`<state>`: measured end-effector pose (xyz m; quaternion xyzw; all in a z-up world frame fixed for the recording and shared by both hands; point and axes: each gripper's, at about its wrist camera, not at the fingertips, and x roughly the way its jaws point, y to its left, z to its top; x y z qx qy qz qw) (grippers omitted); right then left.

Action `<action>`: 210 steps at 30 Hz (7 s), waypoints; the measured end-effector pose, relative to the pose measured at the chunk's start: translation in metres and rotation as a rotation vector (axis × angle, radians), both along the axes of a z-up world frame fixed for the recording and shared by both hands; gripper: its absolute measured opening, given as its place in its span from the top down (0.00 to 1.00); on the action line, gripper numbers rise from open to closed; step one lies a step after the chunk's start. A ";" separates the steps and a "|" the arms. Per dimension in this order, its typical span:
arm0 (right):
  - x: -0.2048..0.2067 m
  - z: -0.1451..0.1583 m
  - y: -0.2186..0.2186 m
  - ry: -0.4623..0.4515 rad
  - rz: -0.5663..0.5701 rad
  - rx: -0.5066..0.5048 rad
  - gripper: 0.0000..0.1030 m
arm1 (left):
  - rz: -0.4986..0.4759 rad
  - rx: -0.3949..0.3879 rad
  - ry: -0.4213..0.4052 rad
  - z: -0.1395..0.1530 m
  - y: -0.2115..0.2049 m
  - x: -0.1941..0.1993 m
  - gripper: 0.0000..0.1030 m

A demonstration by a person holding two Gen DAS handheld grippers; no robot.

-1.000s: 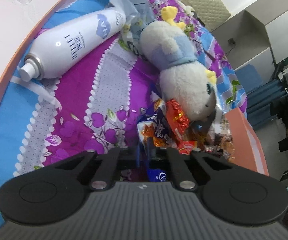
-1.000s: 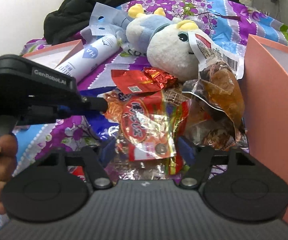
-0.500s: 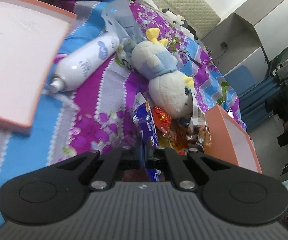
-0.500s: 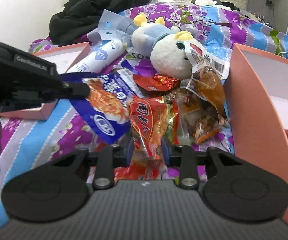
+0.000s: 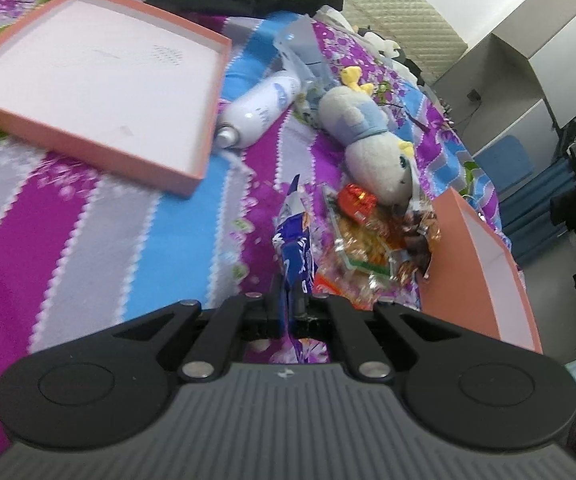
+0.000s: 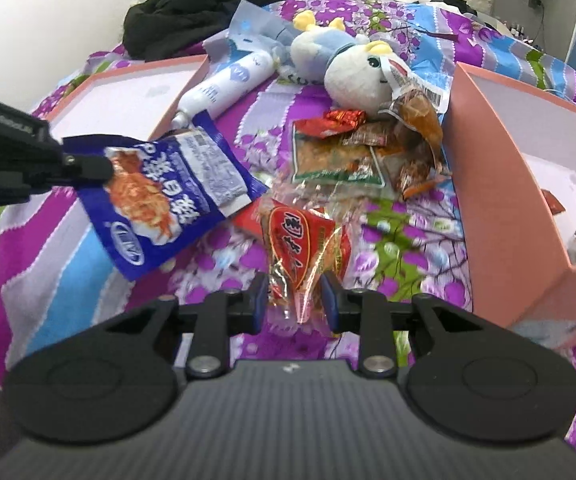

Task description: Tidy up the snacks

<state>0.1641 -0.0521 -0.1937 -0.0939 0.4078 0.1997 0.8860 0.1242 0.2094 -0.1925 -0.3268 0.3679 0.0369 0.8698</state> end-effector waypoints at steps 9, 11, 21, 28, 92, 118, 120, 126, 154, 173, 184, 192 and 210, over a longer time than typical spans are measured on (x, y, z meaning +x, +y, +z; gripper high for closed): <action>-0.028 -0.002 -0.002 0.035 0.003 -0.011 0.69 | 0.013 0.019 0.065 0.001 0.004 -0.049 0.99; -0.034 -0.002 -0.003 0.047 0.006 -0.006 0.69 | 0.012 0.014 0.076 -0.001 0.005 -0.058 0.99; -0.045 -0.019 0.000 0.133 0.027 0.015 0.53 | -0.036 0.067 0.183 -0.003 0.007 -0.070 0.80; -0.042 -0.020 -0.011 0.130 0.001 0.067 0.17 | -0.102 0.173 0.197 0.008 0.009 -0.060 0.16; -0.052 0.069 -0.089 -0.062 -0.079 0.205 0.90 | -0.245 0.304 0.073 0.082 -0.120 -0.021 0.52; -0.097 0.118 -0.190 -0.185 -0.275 0.275 0.90 | -0.429 0.266 -0.061 0.138 -0.237 -0.037 0.52; -0.093 0.118 -0.194 -0.186 -0.286 0.274 0.90 | -0.441 0.265 -0.058 0.137 -0.243 -0.030 0.52; -0.067 0.115 -0.208 -0.191 -0.310 0.275 0.90 | -0.470 0.271 -0.042 0.131 -0.258 0.008 0.52; 0.137 0.047 -0.270 -0.094 -0.397 0.221 0.89 | -0.629 0.278 0.041 0.050 -0.350 0.266 0.52; 0.125 0.046 -0.268 -0.070 -0.441 0.202 0.55 | -0.594 0.296 -0.024 0.075 -0.332 0.244 0.28; 0.061 0.090 -0.246 -0.132 -0.408 0.238 0.55 | -0.550 0.328 -0.096 0.129 -0.298 0.156 0.28; 0.009 0.118 -0.229 -0.176 -0.384 0.257 0.55 | -0.521 0.335 -0.131 0.154 -0.278 0.085 0.28; -0.076 0.117 -0.187 -0.191 -0.271 0.267 0.55 | -0.414 0.328 -0.108 0.144 -0.230 -0.032 0.28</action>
